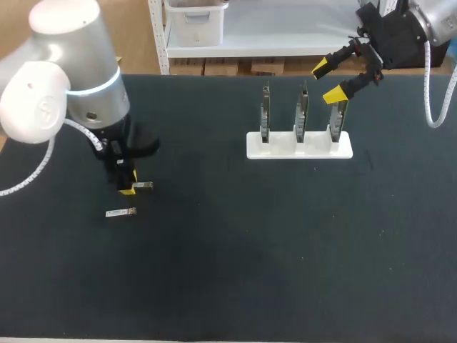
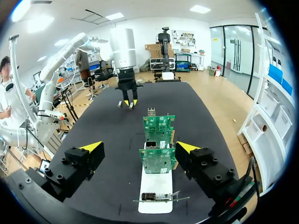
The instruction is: Pick up the optical module with the left hand, and insert it into the network port with the right hand.
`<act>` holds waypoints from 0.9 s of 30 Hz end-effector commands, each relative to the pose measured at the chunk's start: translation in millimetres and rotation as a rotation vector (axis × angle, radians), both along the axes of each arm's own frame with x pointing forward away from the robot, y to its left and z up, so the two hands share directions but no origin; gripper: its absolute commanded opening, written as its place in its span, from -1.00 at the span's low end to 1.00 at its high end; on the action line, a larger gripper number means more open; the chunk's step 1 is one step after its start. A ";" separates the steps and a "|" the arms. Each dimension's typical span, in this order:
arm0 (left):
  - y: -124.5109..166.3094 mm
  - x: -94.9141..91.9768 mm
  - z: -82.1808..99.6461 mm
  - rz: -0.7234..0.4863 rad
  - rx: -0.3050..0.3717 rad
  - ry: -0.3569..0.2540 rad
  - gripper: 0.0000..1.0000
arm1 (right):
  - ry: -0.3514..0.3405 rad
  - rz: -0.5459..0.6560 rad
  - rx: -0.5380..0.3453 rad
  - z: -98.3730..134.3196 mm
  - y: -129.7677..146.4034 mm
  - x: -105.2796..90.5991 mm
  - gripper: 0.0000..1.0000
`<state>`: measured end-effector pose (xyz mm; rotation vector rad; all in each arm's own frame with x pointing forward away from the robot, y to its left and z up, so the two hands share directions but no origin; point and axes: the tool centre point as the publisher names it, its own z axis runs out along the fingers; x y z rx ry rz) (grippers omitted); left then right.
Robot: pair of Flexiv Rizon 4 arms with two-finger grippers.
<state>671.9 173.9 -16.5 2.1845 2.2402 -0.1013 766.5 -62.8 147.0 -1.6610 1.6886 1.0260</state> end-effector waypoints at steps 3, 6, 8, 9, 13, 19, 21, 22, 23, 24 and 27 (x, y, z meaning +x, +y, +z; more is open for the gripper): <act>-2.9 4.3 1.4 -0.003 -0.004 0.006 -1.00 | -0.004 -0.005 -0.001 0.4 -0.1 -2.6 1.00; -6.7 5.2 3.7 0.000 -0.021 0.003 -1.00 | -0.004 -0.005 -0.001 0.4 -0.1 -2.6 1.00; -9.2 6.4 6.2 -0.003 -0.021 -0.001 -1.00 | -0.004 -0.005 -0.001 0.4 -0.1 -2.6 1.00; -10.5 7.5 8.0 -0.004 -0.025 -0.005 -1.00 | -0.004 -0.005 -0.001 0.4 -0.1 -2.6 1.00; -17.7 20.6 27.7 0.040 -0.116 -0.057 -1.00 | -0.004 -0.005 -0.001 0.4 -0.1 -2.6 1.00; -44.3 55.6 71.4 0.157 -0.416 -0.132 -1.00 | -0.004 -0.005 -0.001 0.4 -0.1 -2.6 1.00; -59.3 67.9 90.8 0.171 -0.541 -0.155 -1.00 | -0.004 -0.005 -0.001 0.4 -0.1 -2.6 1.00; -66.7 74.2 99.8 0.173 -0.592 -0.171 -1.00 | -0.004 -0.005 -0.001 0.4 -0.1 -2.6 1.00; -73.7 79.9 109.6 0.177 -0.670 -0.173 -1.00 | -0.004 -0.005 -0.001 0.4 -0.1 -2.6 1.00; -80.1 85.8 118.8 0.178 -0.722 -0.180 -1.00 | -0.004 -0.005 -0.001 0.4 -0.1 -2.6 1.00; -102.3 104.1 144.9 0.179 -0.878 -0.197 -1.00 | -0.004 -0.005 -0.001 0.4 -0.1 -2.6 1.00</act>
